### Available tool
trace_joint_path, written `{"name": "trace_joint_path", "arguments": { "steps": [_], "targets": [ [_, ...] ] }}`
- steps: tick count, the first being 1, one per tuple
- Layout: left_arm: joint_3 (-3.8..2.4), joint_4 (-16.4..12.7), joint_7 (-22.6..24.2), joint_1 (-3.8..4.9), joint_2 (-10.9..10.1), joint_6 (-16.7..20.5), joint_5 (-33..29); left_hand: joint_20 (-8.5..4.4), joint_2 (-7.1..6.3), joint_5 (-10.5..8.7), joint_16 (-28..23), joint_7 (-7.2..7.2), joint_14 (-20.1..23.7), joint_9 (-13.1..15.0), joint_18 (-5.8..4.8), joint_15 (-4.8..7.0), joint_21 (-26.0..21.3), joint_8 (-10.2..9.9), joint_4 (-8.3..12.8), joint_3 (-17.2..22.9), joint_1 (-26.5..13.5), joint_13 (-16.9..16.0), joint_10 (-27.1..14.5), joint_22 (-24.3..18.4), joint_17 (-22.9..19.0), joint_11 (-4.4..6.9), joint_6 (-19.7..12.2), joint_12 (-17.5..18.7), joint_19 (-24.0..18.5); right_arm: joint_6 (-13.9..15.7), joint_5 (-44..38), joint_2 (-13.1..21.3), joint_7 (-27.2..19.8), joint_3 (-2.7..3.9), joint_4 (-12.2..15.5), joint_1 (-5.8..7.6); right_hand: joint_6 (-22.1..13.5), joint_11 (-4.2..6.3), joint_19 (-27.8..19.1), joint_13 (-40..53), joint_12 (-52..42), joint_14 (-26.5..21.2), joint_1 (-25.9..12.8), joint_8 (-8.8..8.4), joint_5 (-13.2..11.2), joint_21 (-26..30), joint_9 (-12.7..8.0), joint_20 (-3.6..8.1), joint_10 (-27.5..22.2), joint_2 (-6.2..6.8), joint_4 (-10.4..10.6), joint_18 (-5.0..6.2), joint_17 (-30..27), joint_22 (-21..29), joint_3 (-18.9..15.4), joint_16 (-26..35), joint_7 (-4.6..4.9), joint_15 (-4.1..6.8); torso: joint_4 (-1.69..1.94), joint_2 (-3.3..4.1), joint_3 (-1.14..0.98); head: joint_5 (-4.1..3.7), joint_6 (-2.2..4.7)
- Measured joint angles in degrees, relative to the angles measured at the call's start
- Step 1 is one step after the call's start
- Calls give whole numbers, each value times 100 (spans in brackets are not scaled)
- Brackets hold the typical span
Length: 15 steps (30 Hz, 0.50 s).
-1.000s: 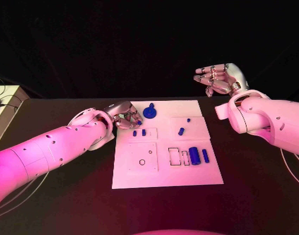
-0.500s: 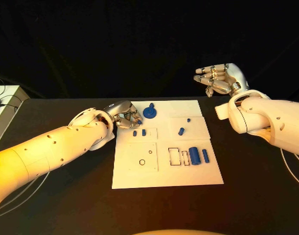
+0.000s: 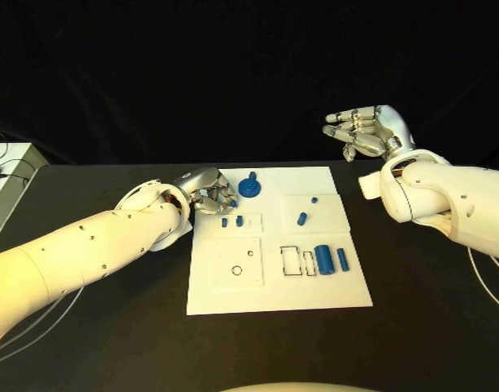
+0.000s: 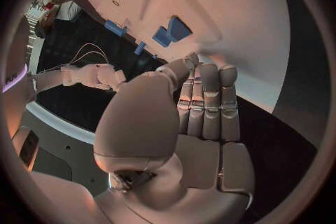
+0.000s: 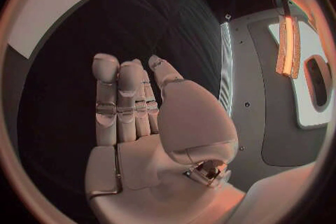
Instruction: Assemble the parts on the task board
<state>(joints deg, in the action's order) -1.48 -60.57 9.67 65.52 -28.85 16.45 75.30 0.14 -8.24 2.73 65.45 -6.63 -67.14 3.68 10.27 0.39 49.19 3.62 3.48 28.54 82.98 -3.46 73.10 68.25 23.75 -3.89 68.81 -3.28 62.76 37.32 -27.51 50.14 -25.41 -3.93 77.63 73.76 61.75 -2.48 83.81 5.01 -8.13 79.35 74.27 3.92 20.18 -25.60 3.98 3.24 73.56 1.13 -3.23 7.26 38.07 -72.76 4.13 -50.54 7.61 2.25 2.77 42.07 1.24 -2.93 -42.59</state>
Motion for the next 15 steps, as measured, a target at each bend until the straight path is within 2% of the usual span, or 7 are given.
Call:
{"name": "trace_joint_path", "arguments": {
  "steps": [15],
  "targets": [
    [5,8,-44,3,6,-55,18,0,5,0,0,19,0,-1,1,0,-21,0,17,-18,5,0,0,11,0,0,22,0,0,-1,0,3,0,2,3,0,-9,1,-1,0,0,8,0,0,0,0,0,-1,25,0,0,0,1,1,0,0,9,-8,5,-3,7,-4,-24]
  ]
}}
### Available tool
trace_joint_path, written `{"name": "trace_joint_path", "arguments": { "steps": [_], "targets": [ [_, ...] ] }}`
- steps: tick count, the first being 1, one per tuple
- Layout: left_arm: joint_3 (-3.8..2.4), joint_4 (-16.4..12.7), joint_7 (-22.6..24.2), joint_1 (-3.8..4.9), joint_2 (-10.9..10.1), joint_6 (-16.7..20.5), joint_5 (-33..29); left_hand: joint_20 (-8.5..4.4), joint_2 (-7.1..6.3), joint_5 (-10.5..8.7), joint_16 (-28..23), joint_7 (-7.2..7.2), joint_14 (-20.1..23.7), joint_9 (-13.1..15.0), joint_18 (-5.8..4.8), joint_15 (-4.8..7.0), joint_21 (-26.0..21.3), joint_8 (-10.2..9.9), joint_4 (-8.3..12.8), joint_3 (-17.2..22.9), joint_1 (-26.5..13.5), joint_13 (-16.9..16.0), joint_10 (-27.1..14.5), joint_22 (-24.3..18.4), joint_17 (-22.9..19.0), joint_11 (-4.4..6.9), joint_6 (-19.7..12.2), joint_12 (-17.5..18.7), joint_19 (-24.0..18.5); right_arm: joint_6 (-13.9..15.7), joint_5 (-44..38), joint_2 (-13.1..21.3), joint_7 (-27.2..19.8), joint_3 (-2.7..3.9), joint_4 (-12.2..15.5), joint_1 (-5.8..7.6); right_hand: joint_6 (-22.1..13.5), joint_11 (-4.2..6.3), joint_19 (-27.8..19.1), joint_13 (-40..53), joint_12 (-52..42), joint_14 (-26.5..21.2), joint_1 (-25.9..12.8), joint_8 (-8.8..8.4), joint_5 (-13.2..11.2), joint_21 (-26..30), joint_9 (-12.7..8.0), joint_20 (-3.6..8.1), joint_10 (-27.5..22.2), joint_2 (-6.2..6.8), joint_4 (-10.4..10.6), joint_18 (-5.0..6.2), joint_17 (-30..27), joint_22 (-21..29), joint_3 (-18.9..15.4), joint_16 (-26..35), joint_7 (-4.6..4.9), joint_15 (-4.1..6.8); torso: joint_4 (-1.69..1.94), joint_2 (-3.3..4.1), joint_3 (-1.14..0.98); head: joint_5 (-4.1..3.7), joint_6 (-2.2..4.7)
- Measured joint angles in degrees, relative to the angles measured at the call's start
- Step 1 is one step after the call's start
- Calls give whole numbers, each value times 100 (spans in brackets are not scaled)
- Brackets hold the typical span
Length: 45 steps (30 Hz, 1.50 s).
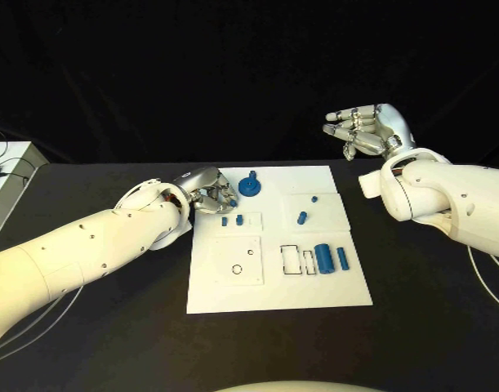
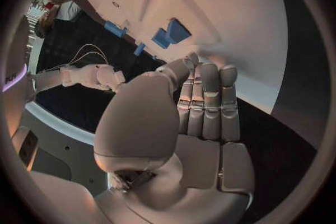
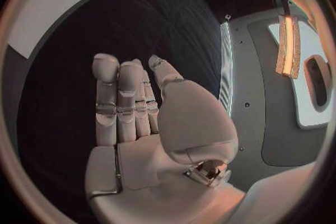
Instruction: Assemble the parts on the task board
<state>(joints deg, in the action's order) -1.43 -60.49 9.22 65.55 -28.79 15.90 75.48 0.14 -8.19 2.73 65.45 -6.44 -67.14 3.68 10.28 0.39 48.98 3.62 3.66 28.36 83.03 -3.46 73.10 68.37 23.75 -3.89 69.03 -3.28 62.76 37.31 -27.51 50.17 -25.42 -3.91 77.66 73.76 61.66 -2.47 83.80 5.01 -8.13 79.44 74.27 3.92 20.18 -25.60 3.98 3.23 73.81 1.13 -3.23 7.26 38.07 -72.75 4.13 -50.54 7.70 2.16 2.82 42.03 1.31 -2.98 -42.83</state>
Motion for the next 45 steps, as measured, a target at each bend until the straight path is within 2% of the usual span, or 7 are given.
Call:
{"name": "trace_joint_path", "arguments": {
  "steps": [22,26,35,45],
  "targets": [
    [6,-26,-9,2,4,-33,7,0,40,0,22,-19,0,3,1,0,-23,-22,15,-14,-6,0,-11,16,-6,11,19,0,0,0,0,-5,-1,-2,0,0,5,-4,-10,0,0,1,0,0,0,0,0,-10,0,0,0,1,1,1,0,0,-5,-1,-2,3,0,8,-20],
    [6,-26,-9,2,7,-33,5,0,40,0,22,22,20,3,1,-21,-23,-22,-10,-39,-6,0,-94,23,-6,-11,-23,0,0,0,0,-2,-1,-2,0,0,6,-3,-10,0,0,2,0,0,0,0,0,-11,-2,0,0,2,1,2,0,0,-6,-1,-1,3,0,8,-24],
    [7,-10,-41,2,12,-49,4,0,62,0,44,22,61,3,2,-20,-49,-22,-74,-103,-28,0,-114,16,-6,9,-23,0,0,0,0,3,-1,-1,2,0,12,-10,-14,0,0,2,0,0,0,0,0,-14,-12,0,0,3,1,2,0,0,-12,-1,-4,3,-2,-3,-22],
    [2,4,-129,8,15,-139,6,19,85,0,44,-8,143,1,-4,-59,-93,-31,-150,-128,-51,0,-270,18,-11,-44,-75,0,-20,1,0,16,-2,-1,12,0,13,-10,1,0,0,-13,0,0,0,0,0,1,-13,0,0,8,1,2,0,0,-13,14,-2,3,0,-13,-20]
  ]
}}
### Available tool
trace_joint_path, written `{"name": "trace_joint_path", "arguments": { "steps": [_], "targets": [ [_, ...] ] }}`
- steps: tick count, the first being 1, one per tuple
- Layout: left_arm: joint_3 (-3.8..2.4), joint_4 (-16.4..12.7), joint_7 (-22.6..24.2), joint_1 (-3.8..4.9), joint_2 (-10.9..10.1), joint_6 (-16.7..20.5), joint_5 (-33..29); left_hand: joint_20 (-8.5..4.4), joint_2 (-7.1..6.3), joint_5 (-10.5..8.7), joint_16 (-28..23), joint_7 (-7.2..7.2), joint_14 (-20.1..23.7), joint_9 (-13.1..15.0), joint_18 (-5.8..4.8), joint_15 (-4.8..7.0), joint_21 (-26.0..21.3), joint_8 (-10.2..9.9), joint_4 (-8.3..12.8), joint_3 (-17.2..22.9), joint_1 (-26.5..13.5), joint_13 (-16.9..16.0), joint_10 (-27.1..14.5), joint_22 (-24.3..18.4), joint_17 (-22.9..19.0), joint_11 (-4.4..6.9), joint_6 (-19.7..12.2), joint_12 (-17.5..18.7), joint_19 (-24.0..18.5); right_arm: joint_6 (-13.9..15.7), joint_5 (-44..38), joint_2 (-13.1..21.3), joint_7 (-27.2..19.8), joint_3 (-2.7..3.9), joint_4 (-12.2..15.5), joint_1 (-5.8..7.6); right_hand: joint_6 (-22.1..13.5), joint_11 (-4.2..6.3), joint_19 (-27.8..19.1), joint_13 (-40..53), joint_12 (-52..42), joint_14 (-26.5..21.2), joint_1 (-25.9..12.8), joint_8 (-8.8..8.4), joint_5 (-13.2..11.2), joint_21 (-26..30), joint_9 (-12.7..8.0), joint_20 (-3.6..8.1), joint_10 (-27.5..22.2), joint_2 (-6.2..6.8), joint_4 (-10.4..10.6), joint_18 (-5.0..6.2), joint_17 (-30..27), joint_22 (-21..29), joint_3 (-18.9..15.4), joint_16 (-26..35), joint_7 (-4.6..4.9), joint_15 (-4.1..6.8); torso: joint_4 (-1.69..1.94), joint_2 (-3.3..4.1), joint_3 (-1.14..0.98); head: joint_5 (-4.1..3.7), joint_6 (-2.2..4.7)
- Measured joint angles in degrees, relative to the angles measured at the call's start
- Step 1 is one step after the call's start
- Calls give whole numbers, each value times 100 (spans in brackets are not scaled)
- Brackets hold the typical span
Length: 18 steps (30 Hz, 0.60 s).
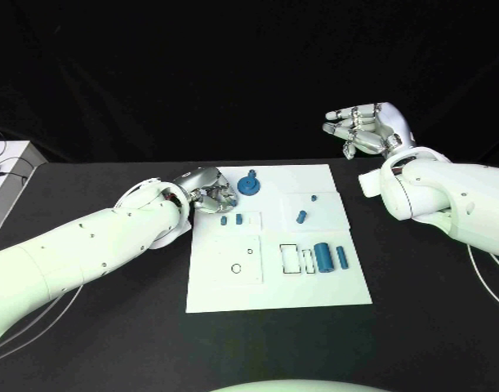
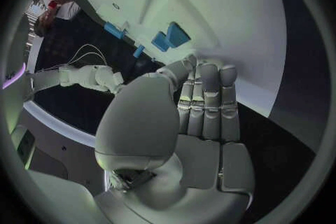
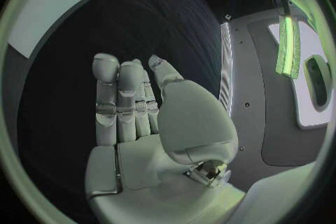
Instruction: Assemble the parts on the task board
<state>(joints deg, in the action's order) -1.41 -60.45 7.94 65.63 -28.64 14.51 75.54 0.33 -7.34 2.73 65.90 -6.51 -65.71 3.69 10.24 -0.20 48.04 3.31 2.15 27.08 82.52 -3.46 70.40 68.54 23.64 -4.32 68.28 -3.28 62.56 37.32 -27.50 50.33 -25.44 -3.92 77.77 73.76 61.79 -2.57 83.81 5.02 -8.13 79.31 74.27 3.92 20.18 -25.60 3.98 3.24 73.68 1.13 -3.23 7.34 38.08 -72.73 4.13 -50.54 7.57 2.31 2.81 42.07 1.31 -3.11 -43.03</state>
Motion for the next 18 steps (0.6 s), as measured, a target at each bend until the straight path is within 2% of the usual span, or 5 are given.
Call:
{"name": "trace_joint_path", "arguments": {
  "steps": [18],
  "targets": [
    [-2,6,-111,3,2,-95,16,20,0,1,62,-13,20,-6,-11,-21,-34,-14,-36,27,0,0,-8,9,-32,-8,-54,0,-21,2,0,10,-8,0,2,0,-12,-1,-1,0,0,1,0,0,0,0,0,-1,-4,0,0,4,-19,-14,0,0,12,-1,3,-3,1,-3,0]
  ]
}}
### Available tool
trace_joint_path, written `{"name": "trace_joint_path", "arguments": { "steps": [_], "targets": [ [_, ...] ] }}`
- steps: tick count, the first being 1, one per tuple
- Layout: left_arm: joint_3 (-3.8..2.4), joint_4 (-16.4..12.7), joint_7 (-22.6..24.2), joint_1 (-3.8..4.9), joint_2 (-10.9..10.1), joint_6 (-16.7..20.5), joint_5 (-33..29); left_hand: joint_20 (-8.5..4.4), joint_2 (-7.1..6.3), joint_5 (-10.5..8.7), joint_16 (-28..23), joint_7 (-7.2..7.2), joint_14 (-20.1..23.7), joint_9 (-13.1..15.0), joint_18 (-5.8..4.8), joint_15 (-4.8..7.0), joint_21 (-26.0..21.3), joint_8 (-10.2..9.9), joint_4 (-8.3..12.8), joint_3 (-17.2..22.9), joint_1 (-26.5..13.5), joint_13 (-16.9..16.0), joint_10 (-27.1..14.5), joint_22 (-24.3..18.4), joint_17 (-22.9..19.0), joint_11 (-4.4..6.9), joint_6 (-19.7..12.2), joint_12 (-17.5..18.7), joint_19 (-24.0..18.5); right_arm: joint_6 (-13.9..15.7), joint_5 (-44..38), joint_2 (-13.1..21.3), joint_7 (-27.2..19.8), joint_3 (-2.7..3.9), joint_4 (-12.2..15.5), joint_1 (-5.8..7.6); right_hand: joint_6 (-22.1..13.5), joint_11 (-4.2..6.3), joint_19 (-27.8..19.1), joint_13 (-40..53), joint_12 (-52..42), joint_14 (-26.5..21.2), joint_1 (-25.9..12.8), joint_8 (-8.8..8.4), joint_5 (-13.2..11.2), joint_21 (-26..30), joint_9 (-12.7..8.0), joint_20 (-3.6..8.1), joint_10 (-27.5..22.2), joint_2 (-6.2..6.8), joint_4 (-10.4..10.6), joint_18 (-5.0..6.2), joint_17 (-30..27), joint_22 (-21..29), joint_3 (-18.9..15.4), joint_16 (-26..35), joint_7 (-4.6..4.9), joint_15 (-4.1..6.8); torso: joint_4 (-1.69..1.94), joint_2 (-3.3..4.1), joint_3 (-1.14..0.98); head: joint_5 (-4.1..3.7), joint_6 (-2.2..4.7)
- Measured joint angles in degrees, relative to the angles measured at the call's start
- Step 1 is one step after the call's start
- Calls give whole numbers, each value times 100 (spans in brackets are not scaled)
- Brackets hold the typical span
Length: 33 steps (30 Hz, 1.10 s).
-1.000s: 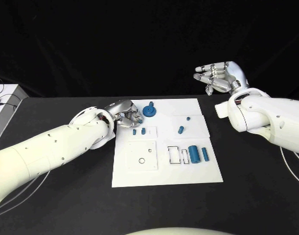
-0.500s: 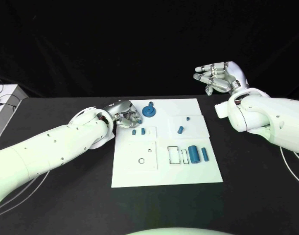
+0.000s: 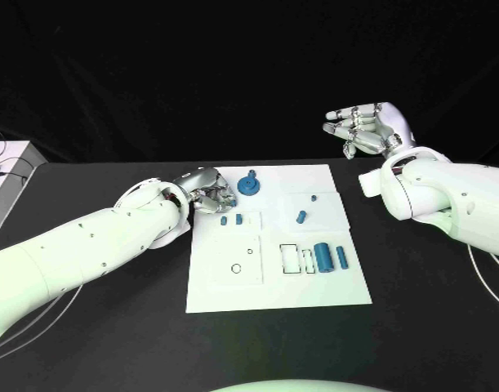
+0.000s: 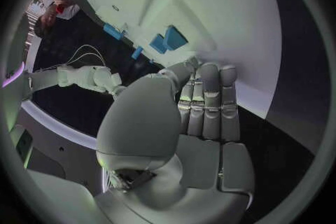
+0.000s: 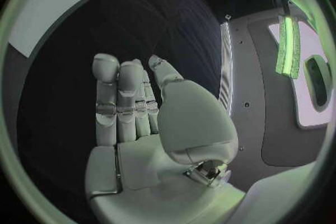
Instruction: Assemble the parts on the task board
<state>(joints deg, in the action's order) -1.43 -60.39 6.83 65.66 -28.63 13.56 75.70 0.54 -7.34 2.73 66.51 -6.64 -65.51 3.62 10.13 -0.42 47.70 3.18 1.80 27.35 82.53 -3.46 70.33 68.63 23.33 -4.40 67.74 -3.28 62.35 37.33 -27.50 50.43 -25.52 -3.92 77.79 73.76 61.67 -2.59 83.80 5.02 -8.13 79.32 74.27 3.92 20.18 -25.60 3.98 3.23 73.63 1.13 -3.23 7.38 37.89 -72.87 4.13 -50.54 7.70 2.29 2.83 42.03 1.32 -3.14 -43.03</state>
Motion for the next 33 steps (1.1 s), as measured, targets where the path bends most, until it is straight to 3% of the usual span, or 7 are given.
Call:
{"name": "trace_joint_path", "arguments": {
  "steps": [3,10,16,24,29,33],
  "targets": [
    [3,-2,-1,-4,-7,2,0,0,-6,0,0,22,0,11,-1,0,0,2,0,0,-6,2,-20,5,-9,-3,-209,0,0,0,0,2,-1,0,0,0,0,11,0,0,0,1,0,0,0,0,0,0,-4,0,0,1,0,1,0,0,-1,0,-1,0,-1,0,2],
    [3,-11,0,-5,-32,18,-5,21,-167,0,21,175,21,-6,-2,-21,-44,2,-56,55,-44,0,-227,8,-32,-83,-951,-22,20,2,1,5,-1,0,-5,0,2,23,-1,0,0,2,0,0,0,59,0,-1,7,0,0,1,-5,3,0,0,-2,-2,-2,0,-1,-2,9],
    [0,-16,0,-3,-58,29,-9,32,-214,0,21,195,53,-12,-7,-53,-92,2,-102,24,3,0,-338,0,-51,-113,-1177,-22,9,3,1,7,-1,0,-7,0,2,22,-10,0,0,3,0,0,0,69,0,-10,6,0,0,3,-5,15,0,0,-2,-2,-2,1,0,-4,10],
    [-13,-46,-5,-10,-131,86,-14,64,-235,0,21,186,92,-12,7,-92,-121,2,-118,8,24,1,-481,-1,-80,-155,-1225,-22,18,-2,-6,10,12,-1,-20,0,-9,22,-10,0,0,3,0,0,0,98,0,-10,5,0,0,4,-16,30,0,0,9,-3,-3,2,4,-7,28],
    [-131,-101,24,-18,-219,182,-100,114,-257,0,-117,101,264,-11,29,-107,-206,18,-134,24,47,1,-584,-29,-179,-196,-907,-40,-32,-77,-66,14,90,-1,-54,-2,-9,20,-11,-16,35,4,118,0,0,133,0,-11,3,57,-155,5,-22,39,87,0,9,-4,-3,-3,4,-8,47],
    [-296,-231,137,-14,-363,326,-517,166,-257,0,-588,-11,548,-5,47,-120,-530,35,-170,-13,47,1,-603,-200,-437,-215,-667,-107,-298,-283,-222,31,277,-2,-89,-3,-58,-86,-20,-110,227,3,213,0,0,17,0,-20,-139,92,-329,6,-20,14,216,-42,61,-4,-5,-11,3,-11,76]
  ]
}}
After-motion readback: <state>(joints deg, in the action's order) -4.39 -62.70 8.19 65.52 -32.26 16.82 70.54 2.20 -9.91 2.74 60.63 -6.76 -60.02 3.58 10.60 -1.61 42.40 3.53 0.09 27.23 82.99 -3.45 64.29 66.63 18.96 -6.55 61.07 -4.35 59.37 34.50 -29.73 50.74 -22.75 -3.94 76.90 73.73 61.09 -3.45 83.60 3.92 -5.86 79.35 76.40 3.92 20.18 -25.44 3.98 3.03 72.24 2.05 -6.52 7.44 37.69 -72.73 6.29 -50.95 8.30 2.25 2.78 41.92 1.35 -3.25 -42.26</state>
